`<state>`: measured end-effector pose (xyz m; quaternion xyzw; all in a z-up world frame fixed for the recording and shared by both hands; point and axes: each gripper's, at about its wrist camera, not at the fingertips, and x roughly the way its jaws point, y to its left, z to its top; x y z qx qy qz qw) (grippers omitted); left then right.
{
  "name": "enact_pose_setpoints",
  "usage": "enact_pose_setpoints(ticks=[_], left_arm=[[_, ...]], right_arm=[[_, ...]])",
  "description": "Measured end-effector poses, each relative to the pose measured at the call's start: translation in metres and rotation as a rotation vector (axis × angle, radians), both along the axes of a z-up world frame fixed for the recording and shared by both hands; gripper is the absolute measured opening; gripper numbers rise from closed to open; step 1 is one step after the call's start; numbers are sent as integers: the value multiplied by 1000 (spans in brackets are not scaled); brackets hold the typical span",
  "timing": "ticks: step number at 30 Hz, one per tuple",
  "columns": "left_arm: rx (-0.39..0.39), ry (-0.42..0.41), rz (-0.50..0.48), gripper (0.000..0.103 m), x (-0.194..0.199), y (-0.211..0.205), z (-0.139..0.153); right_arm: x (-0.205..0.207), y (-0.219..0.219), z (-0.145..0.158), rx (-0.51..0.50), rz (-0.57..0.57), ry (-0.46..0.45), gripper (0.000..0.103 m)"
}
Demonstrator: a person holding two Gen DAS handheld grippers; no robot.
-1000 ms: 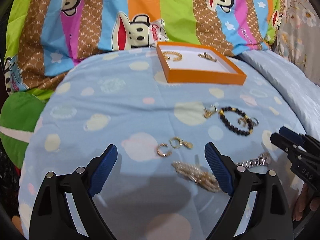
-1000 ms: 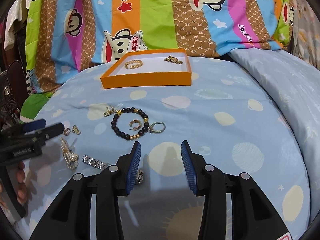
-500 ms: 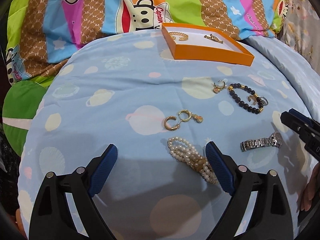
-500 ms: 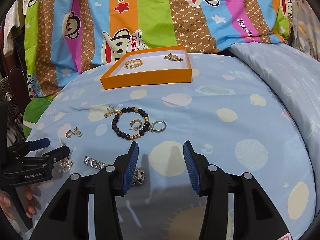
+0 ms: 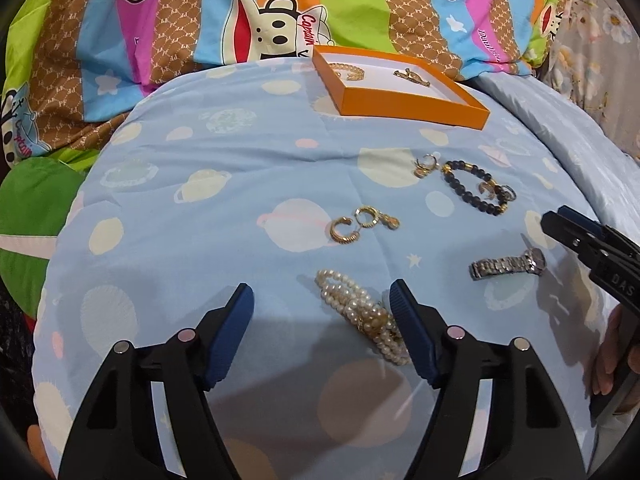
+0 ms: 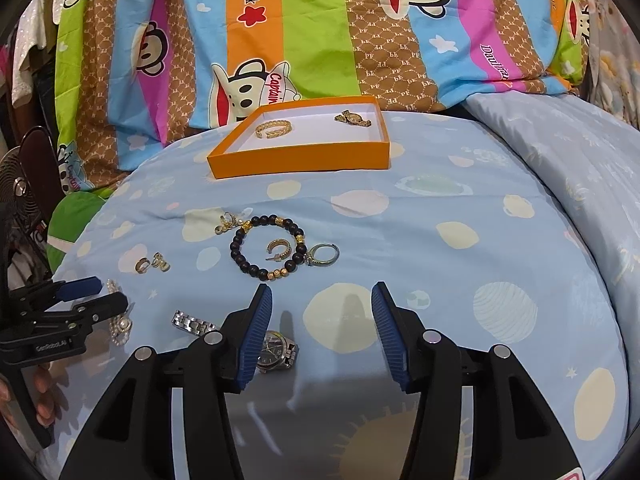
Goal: Organize jewelry
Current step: 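Close the left tool on the pearl bracelet, then close the right tool on the silver watch while the left tool holds the pearls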
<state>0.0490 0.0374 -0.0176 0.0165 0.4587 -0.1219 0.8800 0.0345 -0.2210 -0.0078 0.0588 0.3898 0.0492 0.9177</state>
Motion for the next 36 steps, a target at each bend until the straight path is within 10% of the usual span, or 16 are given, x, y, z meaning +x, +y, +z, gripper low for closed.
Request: enact_pose_setpoints(ticks=[16, 36], left_arm=[[-13, -19, -40, 15, -2, -5, 0], [39, -51, -14, 15, 4, -2, -2]], right_arm=[[-4, 10, 1, -9, 58, 4, 52], [-34, 61, -6, -84, 379, 64, 59]])
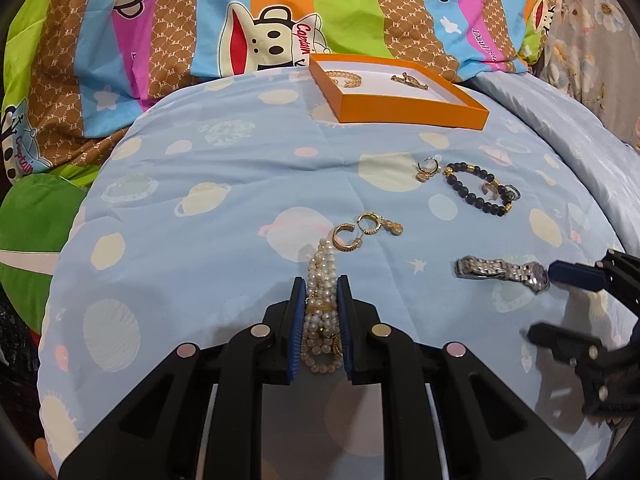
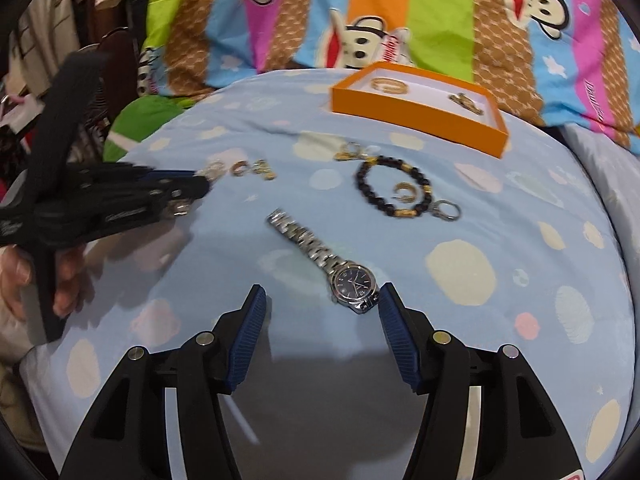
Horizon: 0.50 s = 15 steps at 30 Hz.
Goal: Organize jewelry
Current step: 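Close the right tool on the silver watch while the left tool holds the pearls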
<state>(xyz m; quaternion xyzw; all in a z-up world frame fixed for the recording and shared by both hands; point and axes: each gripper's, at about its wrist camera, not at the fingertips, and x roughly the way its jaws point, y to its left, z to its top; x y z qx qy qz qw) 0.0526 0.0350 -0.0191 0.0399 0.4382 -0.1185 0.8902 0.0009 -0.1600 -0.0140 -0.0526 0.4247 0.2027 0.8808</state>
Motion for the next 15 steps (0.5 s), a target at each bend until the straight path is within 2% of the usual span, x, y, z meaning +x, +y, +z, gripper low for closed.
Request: enact_pose_setpoints(ticks=[3, 9, 10, 11, 14, 15], left_arm=[[2, -2, -2, 15, 0, 0, 0], [4, -3, -6, 15, 0, -1, 1], [5, -3, -8, 15, -1, -2, 1], [7, -4, -9, 15, -1, -2, 1], [8, -4, -9, 15, -1, -2, 1], [7, -4, -9, 15, -1, -2, 1]], right_arm=[[4, -1, 0, -6, -30, -10, 59], [24, -13, -5, 49, -92, 42, 56], [24, -12, -5, 44, -90, 40, 52], [23, -10, -6, 33, -85, 37, 43], [21, -6, -6, 16, -73, 28, 25], [21, -6, -6, 16, -70, 28, 25]])
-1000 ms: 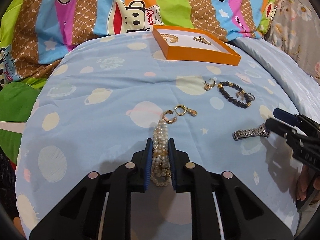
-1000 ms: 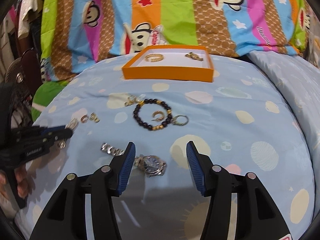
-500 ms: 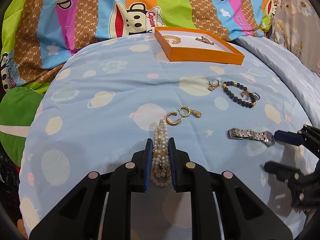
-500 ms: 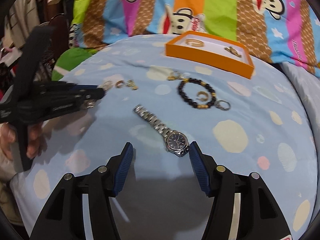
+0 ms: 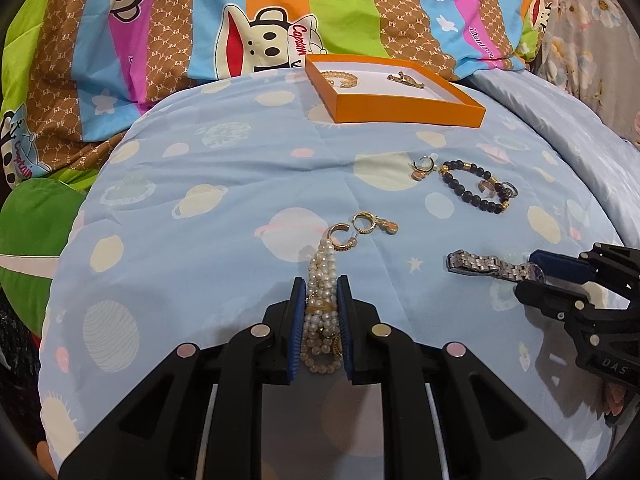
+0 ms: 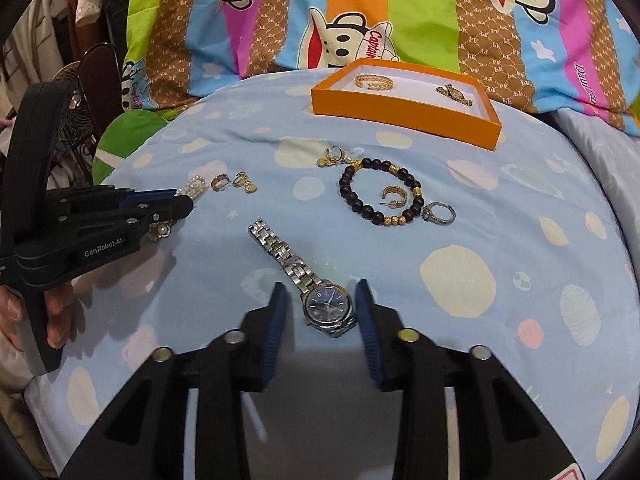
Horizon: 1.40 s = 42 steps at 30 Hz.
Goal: Organize jewelry
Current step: 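Close the right tool on the silver watch while the left tool holds the pearls, then carry pearl bracelet and silver watch into the orange box and open both tools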
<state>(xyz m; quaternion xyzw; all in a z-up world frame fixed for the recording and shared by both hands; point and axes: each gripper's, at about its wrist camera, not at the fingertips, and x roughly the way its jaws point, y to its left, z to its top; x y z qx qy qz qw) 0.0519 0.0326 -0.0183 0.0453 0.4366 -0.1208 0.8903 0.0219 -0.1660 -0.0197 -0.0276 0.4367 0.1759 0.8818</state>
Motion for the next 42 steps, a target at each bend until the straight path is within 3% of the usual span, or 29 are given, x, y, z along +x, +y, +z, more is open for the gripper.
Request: enact_pose_setpoints(ticks=[14, 21, 30, 35, 42], left_arm=[[-27, -3, -20, 15, -4, -1, 3], [-55, -10, -29, 15, -9, 1, 16], [-86, 3, -60, 15, -1, 4, 40], [-74, 6, -75, 15, 25, 2, 54], [-59, -70, -80, 15, 86, -19, 85]], right_arm=[[-9, -14, 17, 44, -82, -77, 24], [-11, -22, 37, 101, -136, -91, 24], [0, -37, 61, 85, -202, -89, 24], [25, -50, 86, 51, -244, -126, 23], [97, -60, 127, 13, -288, -207, 23]])
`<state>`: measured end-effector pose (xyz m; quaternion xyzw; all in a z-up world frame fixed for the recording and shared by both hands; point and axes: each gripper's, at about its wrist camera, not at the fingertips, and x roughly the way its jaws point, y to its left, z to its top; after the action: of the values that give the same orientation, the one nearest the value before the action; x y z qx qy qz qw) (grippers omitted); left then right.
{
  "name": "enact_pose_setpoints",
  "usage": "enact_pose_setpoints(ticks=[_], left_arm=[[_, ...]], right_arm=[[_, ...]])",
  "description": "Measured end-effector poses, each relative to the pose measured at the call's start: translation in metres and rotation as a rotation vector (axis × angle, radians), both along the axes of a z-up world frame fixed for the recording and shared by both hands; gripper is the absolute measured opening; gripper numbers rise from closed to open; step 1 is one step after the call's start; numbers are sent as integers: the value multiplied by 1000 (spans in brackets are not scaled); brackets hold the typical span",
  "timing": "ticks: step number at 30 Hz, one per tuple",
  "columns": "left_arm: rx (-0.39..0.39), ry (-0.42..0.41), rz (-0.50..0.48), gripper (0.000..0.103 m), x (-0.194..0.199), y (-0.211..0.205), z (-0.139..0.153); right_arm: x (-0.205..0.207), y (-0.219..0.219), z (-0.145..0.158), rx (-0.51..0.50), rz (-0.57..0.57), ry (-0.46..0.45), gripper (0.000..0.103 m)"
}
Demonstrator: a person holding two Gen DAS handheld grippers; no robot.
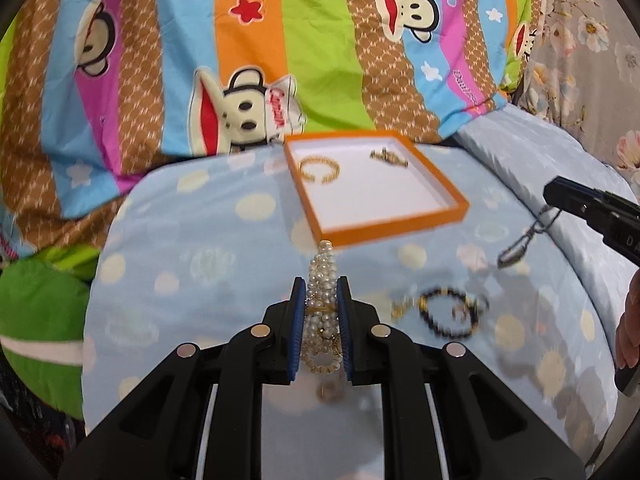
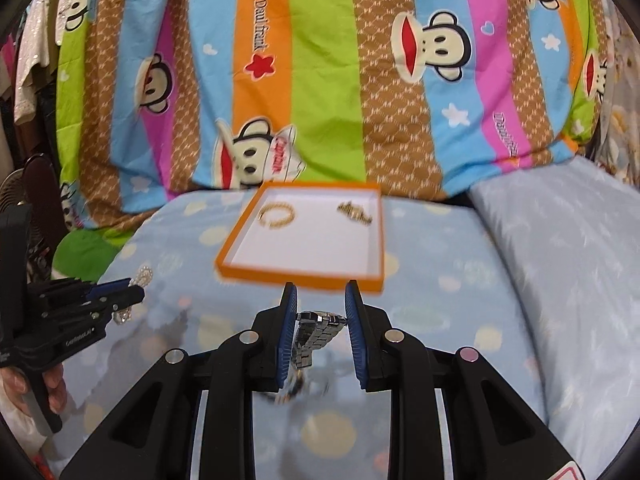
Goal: Organize jewelry
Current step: 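Carry pearl bracelet and silver watch into the orange box and open both tools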
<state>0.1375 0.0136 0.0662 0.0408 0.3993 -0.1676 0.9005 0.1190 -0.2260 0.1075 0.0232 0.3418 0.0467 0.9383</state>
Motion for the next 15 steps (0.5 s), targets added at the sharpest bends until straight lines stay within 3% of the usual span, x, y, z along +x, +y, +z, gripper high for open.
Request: enact_pose_setpoints(ticks=[7, 15], left_arm=[[-49, -40, -10, 15, 77, -36, 16], [-53, 29, -17, 15, 146, -73, -22]], right_arm=[[84, -5, 8, 40, -41, -61, 23], [154, -5, -32, 84, -88, -62, 23]])
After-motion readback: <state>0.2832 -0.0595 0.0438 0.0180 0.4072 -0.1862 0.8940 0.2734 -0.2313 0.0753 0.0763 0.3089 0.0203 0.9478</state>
